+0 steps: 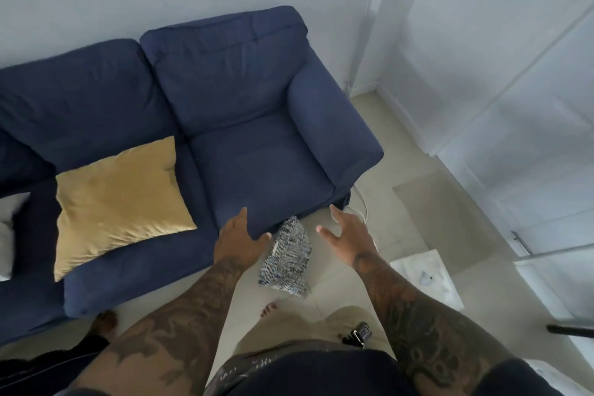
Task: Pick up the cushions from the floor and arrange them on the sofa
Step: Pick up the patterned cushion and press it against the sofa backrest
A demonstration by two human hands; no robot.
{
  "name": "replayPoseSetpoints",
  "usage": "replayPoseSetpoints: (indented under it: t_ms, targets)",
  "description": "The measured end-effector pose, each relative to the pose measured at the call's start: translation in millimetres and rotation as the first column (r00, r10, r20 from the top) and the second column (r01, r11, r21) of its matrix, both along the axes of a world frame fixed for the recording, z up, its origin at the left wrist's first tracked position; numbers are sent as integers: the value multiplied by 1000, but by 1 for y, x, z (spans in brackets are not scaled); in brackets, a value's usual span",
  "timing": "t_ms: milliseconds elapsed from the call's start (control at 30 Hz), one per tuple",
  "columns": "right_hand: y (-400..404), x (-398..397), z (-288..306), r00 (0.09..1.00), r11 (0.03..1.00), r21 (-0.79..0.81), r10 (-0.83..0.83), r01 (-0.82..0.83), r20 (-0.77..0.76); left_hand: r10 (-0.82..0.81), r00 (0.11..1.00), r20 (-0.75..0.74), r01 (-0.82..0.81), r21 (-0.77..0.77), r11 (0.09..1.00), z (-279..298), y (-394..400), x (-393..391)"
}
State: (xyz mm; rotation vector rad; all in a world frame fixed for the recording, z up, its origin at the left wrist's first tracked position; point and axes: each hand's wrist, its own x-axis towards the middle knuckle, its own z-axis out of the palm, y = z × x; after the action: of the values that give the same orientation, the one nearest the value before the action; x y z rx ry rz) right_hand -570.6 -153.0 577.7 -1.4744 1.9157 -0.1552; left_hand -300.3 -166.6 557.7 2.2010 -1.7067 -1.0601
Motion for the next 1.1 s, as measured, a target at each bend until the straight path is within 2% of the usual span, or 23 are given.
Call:
replayPoseSetpoints:
  t_ms: [433, 633, 800, 1100]
  targets:
    - [-82, -32, -5, 977, 977, 25, 214, -214, -7, 244, 970, 9, -245, 46, 969, -8, -21, -31]
    - [-125, -72, -18, 941, 939, 61, 339, -338, -3, 415, 908, -63, -407, 105, 907, -20, -19, -78]
    - [-148, -93, -28, 892, 888, 102, 452, -449, -4, 534, 844, -52, -524, 137, 841, -28, -5, -110]
    - [-134, -88, -83, 833, 815, 185, 552, -549, 43, 648, 761, -36, -615, 280, 738, -71, 48, -139]
